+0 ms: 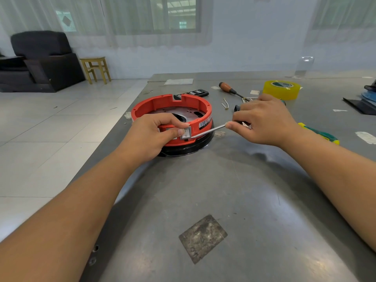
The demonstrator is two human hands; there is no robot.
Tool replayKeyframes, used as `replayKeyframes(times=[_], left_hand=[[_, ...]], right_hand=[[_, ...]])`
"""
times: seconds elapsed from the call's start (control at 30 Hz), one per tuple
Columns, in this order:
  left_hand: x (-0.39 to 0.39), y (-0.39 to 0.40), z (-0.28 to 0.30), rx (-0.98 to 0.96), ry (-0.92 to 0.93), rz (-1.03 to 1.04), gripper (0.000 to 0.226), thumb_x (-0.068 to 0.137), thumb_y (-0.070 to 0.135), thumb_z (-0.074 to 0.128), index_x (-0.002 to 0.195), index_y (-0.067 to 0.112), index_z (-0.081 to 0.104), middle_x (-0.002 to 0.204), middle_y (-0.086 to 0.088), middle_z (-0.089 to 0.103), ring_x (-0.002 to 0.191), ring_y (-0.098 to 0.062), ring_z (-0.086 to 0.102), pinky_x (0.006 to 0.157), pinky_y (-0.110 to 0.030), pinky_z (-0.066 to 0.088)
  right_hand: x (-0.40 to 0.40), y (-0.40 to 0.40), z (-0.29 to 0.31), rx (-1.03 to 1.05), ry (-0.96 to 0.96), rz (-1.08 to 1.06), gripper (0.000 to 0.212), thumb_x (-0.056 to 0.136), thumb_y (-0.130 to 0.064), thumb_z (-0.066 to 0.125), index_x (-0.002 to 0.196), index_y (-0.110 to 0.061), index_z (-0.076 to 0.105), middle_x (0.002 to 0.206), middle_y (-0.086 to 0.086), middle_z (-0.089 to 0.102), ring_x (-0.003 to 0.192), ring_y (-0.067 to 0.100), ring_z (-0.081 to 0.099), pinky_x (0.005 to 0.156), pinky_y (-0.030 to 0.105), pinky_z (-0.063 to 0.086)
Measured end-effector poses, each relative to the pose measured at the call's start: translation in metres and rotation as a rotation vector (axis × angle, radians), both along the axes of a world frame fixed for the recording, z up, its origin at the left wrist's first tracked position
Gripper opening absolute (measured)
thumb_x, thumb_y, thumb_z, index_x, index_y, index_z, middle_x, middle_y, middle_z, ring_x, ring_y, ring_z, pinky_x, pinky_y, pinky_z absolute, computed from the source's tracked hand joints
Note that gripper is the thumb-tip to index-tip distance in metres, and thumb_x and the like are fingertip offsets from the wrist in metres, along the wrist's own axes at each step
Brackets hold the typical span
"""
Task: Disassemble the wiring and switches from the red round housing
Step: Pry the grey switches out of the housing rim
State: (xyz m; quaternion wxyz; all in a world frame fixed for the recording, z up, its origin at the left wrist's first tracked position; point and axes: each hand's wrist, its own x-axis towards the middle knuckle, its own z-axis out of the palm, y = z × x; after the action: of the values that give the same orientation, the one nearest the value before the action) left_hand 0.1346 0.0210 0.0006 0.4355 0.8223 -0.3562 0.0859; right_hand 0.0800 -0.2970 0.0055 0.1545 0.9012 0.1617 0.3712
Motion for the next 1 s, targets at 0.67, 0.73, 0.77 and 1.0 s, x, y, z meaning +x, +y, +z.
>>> replayKeyframes(times=[0.67, 0.73, 0.77, 1.0], left_hand=[[0.001, 0.001, 0.000, -0.004, 0.045, 0.021, 0.018, 0.096, 0.025, 0.075, 0.104, 0.041, 0.080, 0.102, 0.032, 0.070, 0.098, 0.029, 0.052, 0.076, 0.004, 0.042], [0.001, 0.000, 0.000, -0.013, 0.052, 0.023, 0.018, 0.096, 0.025, 0.076, 0.103, 0.041, 0.081, 0.101, 0.033, 0.070, 0.097, 0.029, 0.052, 0.077, 0.003, 0.043], [0.001, 0.001, 0.000, -0.012, 0.059, 0.027, 0.018, 0.096, 0.025, 0.076, 0.102, 0.042, 0.080, 0.100, 0.034, 0.070, 0.097, 0.030, 0.052, 0.077, 0.003, 0.044], [0.001, -0.001, 0.001, -0.009, 0.073, 0.035, 0.018, 0.095, 0.026, 0.076, 0.104, 0.041, 0.081, 0.103, 0.032, 0.068, 0.094, 0.032, 0.051, 0.076, -0.001, 0.046]], right_hand=[[-0.005, 0.005, -0.006, 0.121, 0.250, -0.088, 0.075, 0.092, -0.077, 0.012, 0.083, -0.033, 0.072, 0.060, -0.007, 0.055, 0.058, 0.017, 0.051, 0.050, 0.026, 0.040], [-0.002, 0.002, -0.003, 0.132, 0.285, -0.071, 0.079, 0.089, -0.080, 0.010, 0.092, -0.037, 0.076, 0.060, -0.008, 0.056, 0.060, 0.016, 0.053, 0.048, 0.025, 0.036], [-0.001, 0.003, -0.001, 0.129, 0.289, -0.061, 0.080, 0.088, -0.081, 0.009, 0.092, -0.038, 0.076, 0.061, -0.008, 0.056, 0.061, 0.016, 0.054, 0.049, 0.025, 0.035], [-0.002, 0.014, -0.008, 0.078, 0.091, 0.001, 0.057, 0.101, -0.062, 0.033, 0.078, -0.028, 0.072, 0.063, -0.009, 0.049, 0.057, 0.017, 0.039, 0.061, 0.029, 0.033]])
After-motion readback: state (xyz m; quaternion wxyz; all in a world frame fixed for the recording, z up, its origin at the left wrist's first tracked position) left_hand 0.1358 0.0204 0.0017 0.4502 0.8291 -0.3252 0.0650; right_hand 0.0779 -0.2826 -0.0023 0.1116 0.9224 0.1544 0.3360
